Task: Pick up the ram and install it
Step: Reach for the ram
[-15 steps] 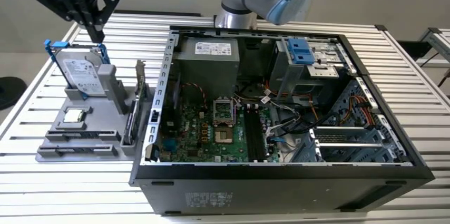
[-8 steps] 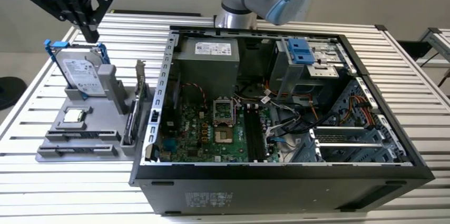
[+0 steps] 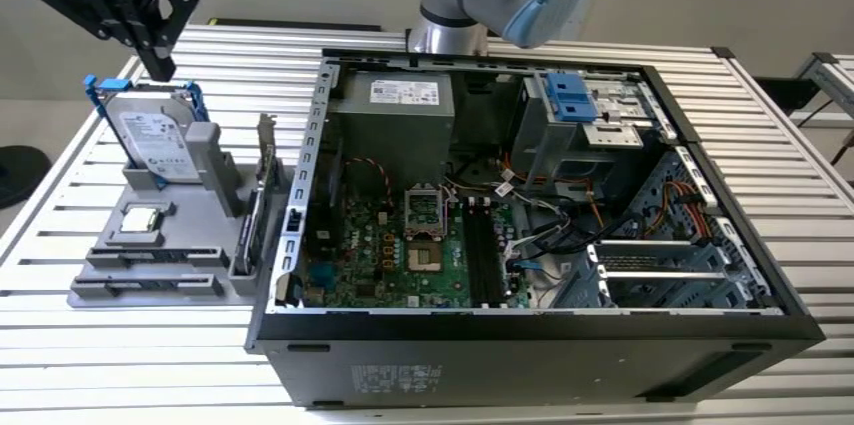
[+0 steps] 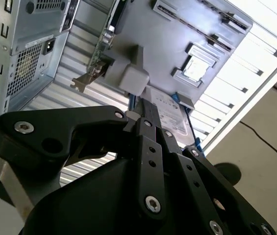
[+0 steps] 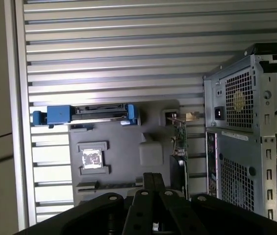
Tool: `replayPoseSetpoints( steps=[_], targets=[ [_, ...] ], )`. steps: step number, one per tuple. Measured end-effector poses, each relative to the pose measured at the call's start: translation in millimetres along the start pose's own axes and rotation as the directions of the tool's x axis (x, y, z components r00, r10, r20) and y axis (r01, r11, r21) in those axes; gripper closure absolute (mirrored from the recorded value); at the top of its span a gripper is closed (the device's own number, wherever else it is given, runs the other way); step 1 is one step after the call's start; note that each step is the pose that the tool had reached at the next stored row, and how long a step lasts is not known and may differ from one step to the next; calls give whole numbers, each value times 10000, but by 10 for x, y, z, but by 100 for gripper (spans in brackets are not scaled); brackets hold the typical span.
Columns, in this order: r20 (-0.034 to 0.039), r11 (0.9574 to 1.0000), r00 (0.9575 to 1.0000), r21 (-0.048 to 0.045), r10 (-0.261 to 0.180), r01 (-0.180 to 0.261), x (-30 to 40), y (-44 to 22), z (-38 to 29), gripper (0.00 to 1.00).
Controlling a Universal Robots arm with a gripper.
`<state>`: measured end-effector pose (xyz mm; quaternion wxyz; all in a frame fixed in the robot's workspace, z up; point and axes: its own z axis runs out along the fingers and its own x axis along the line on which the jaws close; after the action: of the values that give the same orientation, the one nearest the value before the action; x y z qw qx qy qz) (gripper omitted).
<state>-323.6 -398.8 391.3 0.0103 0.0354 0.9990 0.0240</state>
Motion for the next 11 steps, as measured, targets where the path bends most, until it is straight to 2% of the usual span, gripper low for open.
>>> replayPoseSetpoints(
  steps=[11],
  targets=[
    [0, 10000, 10000, 0, 0, 0, 107, -8, -1, 100]
  ],
)
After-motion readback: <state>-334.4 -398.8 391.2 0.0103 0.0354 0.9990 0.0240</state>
